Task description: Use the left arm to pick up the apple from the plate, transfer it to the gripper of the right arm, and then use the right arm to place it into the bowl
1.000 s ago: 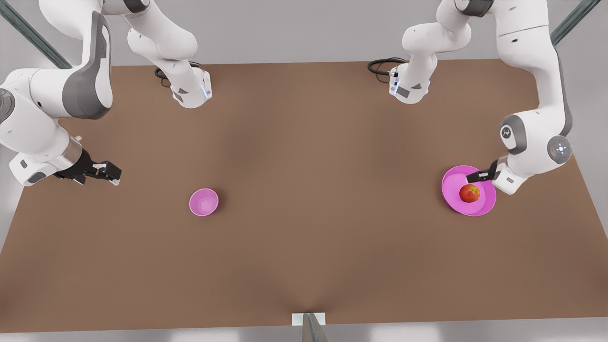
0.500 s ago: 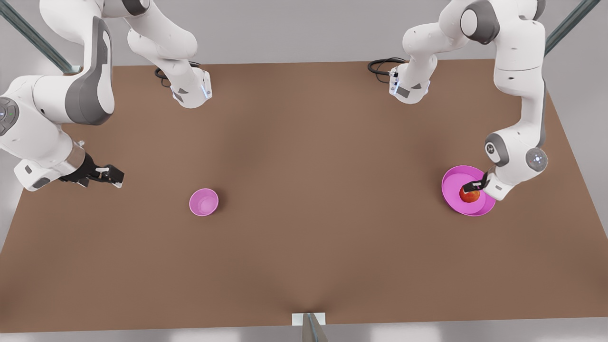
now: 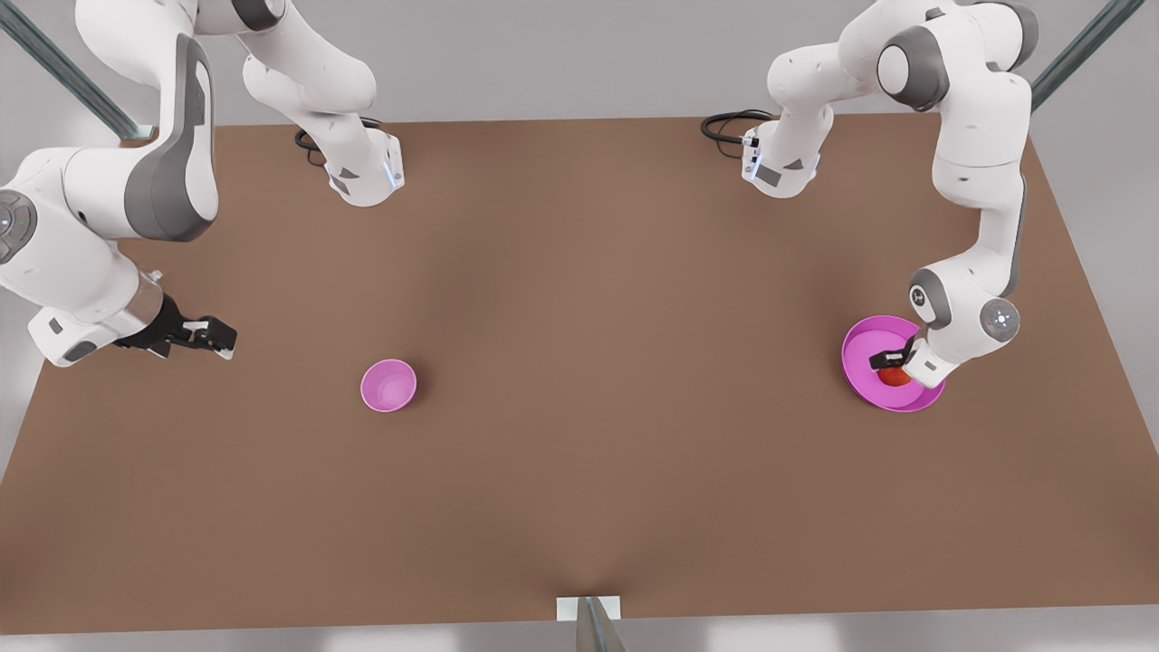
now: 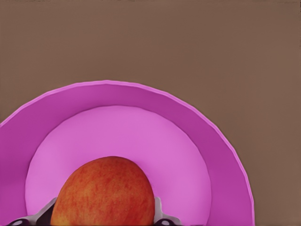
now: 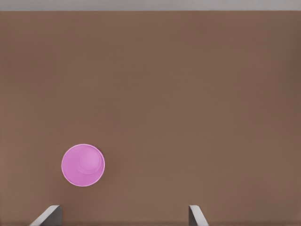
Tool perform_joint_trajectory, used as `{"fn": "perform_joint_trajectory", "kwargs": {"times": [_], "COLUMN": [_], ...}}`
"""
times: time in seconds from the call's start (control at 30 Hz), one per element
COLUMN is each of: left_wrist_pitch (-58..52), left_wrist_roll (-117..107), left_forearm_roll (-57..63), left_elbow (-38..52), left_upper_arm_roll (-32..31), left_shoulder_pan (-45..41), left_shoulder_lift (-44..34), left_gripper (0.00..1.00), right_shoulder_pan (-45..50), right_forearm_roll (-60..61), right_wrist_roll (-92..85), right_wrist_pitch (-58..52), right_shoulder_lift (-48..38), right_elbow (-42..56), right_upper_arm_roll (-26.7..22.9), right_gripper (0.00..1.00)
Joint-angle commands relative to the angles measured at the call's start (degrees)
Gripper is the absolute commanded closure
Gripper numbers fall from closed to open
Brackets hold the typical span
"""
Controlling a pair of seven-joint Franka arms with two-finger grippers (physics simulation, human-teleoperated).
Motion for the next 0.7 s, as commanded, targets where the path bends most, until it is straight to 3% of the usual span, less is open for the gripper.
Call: {"fn": "perform_joint_trajectory", "kwargs": {"times": [0.0,0.43,0.53,0.67], "left_wrist_pitch": [0.5,1.0,1.0,0.9], "left_wrist_roll": [2.5,2.5,2.5,2.4], "left_forearm_roll": [0.1,0.1,0.1,0.1], "left_elbow": [0.0,1.2,1.2,1.4], "left_upper_arm_roll": [0.0,0.0,0.0,0.0], "left_shoulder_pan": [0.0,0.0,0.0,-0.4], "left_shoulder_lift": [0.0,0.5,0.5,0.3], "left_gripper": [0.1,0.12,0.22,0.27], "right_shoulder_pan": [0.0,-0.1,-0.1,-0.1], "right_forearm_roll": [0.1,0.1,0.1,0.1], "right_wrist_roll": [-0.1,-0.2,-0.2,-0.2], "right_wrist_pitch": [0.0,0.0,0.0,0.0], "right_shoulder_lift": [0.0,0.1,0.1,0.2], "right_elbow": [0.0,0.0,0.0,0.0], "right_upper_arm_roll": [0.0,0.0,0.0,-0.1], "right_gripper": [0.0,0.0,0.0,0.0]}}
